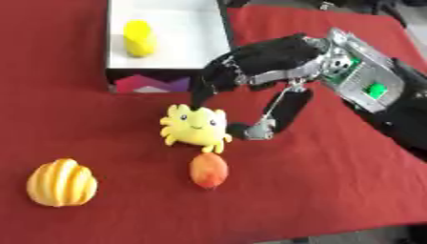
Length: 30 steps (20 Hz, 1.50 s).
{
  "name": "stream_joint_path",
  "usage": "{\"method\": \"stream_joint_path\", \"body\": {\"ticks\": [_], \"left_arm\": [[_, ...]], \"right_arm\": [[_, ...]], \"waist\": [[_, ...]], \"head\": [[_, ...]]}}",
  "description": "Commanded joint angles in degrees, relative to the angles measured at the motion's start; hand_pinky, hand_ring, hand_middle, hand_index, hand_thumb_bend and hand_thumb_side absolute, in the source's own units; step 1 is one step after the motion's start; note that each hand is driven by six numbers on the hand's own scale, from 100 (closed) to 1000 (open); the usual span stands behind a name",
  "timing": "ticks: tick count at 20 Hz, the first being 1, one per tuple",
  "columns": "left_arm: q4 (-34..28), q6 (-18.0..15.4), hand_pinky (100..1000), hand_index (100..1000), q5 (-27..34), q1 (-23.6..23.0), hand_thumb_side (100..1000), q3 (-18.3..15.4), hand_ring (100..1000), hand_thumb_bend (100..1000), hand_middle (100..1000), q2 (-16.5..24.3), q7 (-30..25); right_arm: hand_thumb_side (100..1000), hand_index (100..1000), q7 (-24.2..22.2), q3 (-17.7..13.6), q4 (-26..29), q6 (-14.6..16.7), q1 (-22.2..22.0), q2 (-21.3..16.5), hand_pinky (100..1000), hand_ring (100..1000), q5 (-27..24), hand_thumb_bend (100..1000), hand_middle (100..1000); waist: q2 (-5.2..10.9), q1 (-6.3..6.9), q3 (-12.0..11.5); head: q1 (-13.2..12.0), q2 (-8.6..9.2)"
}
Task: Pick up objects on the table and place them in the box.
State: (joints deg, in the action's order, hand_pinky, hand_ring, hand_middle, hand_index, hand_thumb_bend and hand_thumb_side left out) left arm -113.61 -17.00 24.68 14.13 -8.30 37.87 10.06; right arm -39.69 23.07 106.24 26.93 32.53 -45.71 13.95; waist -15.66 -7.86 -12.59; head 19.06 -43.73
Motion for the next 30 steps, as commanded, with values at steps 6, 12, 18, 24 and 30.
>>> {"method": "stream_joint_path", "body": {"ticks": [6,12,18,24,30], "left_arm": [[-0.98,0.62,837,789,-0.75,0.06,636,-0.13,823,100,744,1.61,-0.61],[-0.98,0.84,838,790,-0.86,-0.11,635,0.08,823,100,745,1.67,-0.92],[-0.98,0.90,839,790,-1.20,-0.47,635,0.25,824,100,745,1.69,-1.32],[-0.98,0.90,839,790,-1.36,-0.65,634,0.40,825,100,746,1.63,-1.63],[-0.98,1.09,840,791,-1.57,-0.83,634,0.44,825,100,746,1.36,-1.89]], "right_arm": [[469,870,-4.27,-0.11,-1.90,3.35,-0.95,3.94,905,783,3.28,117,784],[525,891,-6.38,0.61,-3.31,5.74,-1.99,5.87,902,757,5.83,132,788],[527,903,-9.30,0.49,-3.75,6.68,-3.04,7.51,917,759,6.62,226,779],[403,897,-11.37,-0.20,-4.00,5.23,-3.84,8.77,919,768,7.33,321,773],[398,895,-11.62,-0.57,-5.39,5.75,-4.44,10.56,925,778,9.39,328,772]], "waist": [[1.82,0.72,0.48],[1.97,0.68,0.74],[1.93,0.71,1.11],[1.94,0.87,1.37],[1.78,0.93,1.37]], "head": [[-0.99,-0.39],[-1.23,-0.39],[-1.68,-0.39],[-1.63,-0.39],[-1.48,-0.39]]}}
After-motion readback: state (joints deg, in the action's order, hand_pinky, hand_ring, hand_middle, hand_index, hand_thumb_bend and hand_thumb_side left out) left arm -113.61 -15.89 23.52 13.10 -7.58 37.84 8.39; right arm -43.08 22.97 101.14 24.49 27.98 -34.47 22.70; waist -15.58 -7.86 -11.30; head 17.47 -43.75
